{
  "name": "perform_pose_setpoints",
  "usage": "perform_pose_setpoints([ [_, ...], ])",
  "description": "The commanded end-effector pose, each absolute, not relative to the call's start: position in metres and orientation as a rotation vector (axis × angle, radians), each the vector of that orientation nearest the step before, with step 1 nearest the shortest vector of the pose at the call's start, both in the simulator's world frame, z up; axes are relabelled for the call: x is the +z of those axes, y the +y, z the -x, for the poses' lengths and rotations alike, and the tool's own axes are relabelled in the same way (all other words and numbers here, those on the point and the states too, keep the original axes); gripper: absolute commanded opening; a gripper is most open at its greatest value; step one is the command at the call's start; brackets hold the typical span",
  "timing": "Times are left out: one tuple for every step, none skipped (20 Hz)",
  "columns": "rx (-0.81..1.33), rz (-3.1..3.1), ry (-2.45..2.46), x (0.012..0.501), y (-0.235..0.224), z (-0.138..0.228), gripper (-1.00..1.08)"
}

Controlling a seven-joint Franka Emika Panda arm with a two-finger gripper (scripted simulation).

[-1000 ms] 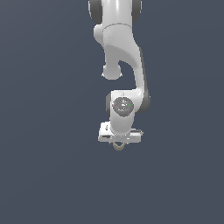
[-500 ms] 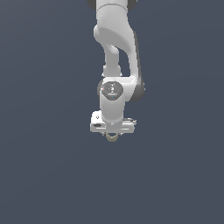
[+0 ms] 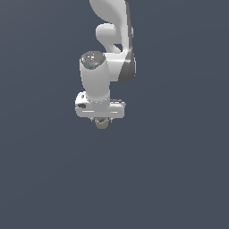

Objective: Pick up the object and move it to a goal position.

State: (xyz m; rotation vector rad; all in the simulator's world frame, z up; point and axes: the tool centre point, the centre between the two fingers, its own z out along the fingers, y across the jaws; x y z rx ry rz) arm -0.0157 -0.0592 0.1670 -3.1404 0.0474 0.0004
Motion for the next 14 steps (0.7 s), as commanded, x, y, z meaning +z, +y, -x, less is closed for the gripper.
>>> perform_pose_setpoints([
  [0.0,3.14,0.048,0.188,-0.076,0.029,-1.0],
  [0.0,3.139,0.048,0.197,-0.083,0.035,-1.0],
  [0.0,3.139,0.048,0.206,-0.09,0.04,-1.0],
  [0.0,3.139,0.048,0.215,-0.097,0.045,-1.0],
  [0.0,3.139,0.048,0.223,-0.104,0.051,-1.0],
  [0.0,3.139,0.048,0.232,-0.11,0.056,-1.0],
  [-0.001,3.138,0.048,0.241,-0.117,0.061,-1.0],
  [-0.001,3.138,0.048,0.25,-0.124,0.066,-1.0],
  [-0.001,3.138,0.048,0.258,-0.13,0.071,-1.0],
  [-0.001,3.138,0.048,0.266,-0.137,0.076,-1.0],
  [-0.001,3.138,0.048,0.274,-0.143,0.08,-1.0],
  [-0.001,3.138,0.048,0.281,-0.149,0.084,-1.0],
  [-0.001,3.138,0.048,0.289,-0.155,0.088,-1.0],
  [-0.001,3.138,0.048,0.295,-0.16,0.092,-1.0],
])
